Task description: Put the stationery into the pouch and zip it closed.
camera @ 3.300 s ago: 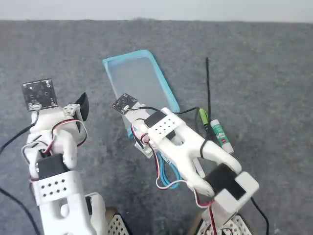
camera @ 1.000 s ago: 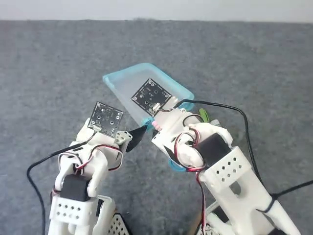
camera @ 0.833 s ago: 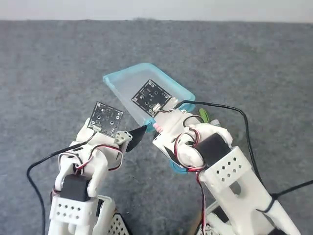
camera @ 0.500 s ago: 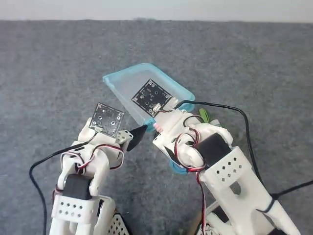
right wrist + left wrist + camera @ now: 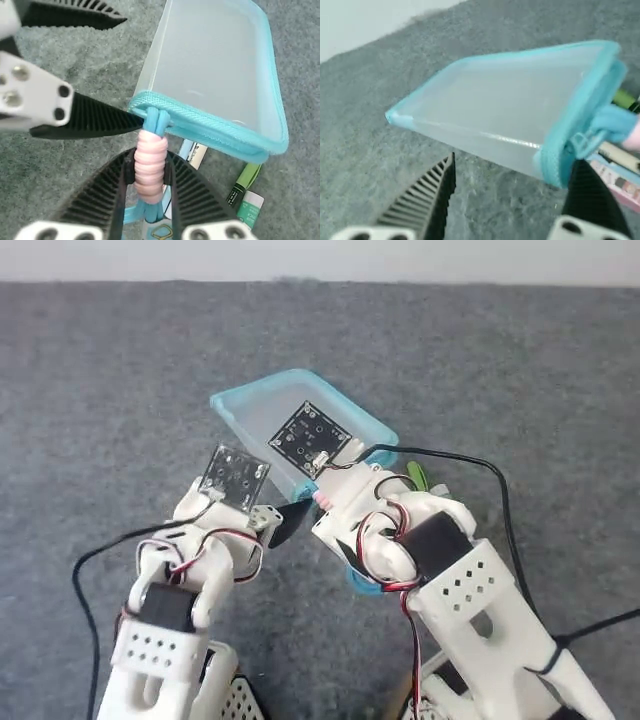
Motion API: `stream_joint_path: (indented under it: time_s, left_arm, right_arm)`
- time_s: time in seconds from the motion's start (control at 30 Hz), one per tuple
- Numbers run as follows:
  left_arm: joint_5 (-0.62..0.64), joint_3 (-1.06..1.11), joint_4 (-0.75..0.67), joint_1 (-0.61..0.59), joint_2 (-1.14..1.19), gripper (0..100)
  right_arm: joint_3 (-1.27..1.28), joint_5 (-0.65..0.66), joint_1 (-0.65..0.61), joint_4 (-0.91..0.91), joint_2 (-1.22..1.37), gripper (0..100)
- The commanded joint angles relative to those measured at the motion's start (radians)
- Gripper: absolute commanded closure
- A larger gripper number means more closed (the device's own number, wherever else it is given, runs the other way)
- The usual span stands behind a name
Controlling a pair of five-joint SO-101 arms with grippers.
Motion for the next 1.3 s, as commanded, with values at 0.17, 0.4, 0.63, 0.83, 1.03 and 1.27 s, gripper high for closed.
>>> stream_joint_path:
  time_s: [0.17, 0.4, 0.63, 0.83, 1.03, 1.27]
  left_arm:
    - [0.018, -0.073, -0.110, -0.115, 0.121, 66]
    - [0.023, -0.091, -0.083, -0.112, 0.121, 66]
    - [0.043, -0.111, -0.014, -0.028, 0.120, 66]
    - [0.041, -0.177, 0.106, 0.012, 0.120, 66]
    - [0.037, -0.188, 0.129, 0.014, 0.120, 66]
    - [0.037, -0.189, 0.133, 0.058, 0.120, 66]
  right_arm:
    - [-0.048, 0.038, 0.002, 0.050, -0.039, 99.2]
    - [0.061, 0.078, 0.048, -0.002, -0.038, 99.2]
    - [0.031, 0.046, 0.045, -0.010, -0.038, 99.2]
    - [-0.014, 0.034, 0.045, -0.007, -0.036, 99.2]
    - [-0.015, 0.014, 0.045, -0.007, -0.036, 99.2]
    - [-0.029, 0.009, 0.044, 0.001, -0.033, 99.2]
